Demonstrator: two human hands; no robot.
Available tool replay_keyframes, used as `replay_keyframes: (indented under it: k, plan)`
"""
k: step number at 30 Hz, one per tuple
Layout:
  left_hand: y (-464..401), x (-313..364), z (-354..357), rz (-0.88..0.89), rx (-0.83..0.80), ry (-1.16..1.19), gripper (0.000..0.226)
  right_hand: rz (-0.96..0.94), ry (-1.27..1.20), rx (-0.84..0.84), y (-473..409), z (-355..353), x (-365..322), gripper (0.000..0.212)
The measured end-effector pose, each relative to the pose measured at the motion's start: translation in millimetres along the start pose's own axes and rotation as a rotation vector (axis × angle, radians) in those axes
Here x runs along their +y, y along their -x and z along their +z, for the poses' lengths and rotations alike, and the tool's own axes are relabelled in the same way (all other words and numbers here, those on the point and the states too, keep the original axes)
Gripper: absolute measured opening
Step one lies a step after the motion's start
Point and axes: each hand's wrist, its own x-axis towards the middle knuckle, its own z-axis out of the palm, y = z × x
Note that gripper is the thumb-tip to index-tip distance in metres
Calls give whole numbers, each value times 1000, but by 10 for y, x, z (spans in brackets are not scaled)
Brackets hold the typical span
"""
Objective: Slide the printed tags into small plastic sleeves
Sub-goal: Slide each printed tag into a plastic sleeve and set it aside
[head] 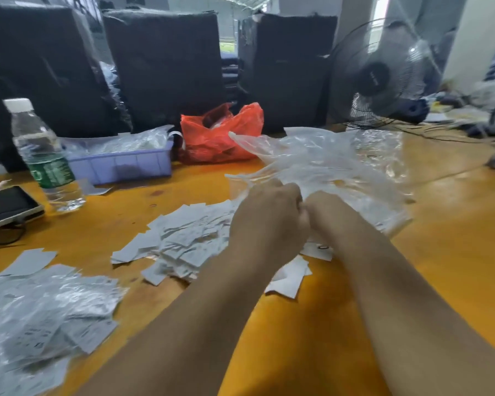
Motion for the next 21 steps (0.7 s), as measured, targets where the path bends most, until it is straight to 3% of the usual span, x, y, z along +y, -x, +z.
replay_keyframes:
  k: [4, 8, 15, 18, 21]
  plan:
    - [-378, -2, 275, 70, -153, -110, 26, 56, -62, 5, -56, 7, 98, 10]
    - [-462, -195, 581, -70, -395, -271, 18, 205, -120, -36, -153, 62, 159, 25]
    - [-394, -351, 866, -56, -254, -234, 22, 269, -197, -35, -249, 149, 234, 31]
    - [-394, -352, 873, -45, -245, -278, 22, 281, -232, 20, -258, 131, 219, 22]
    - [-377, -353, 881, -24, -184, -282, 21, 293, -135, 83, -258, 121, 235, 59]
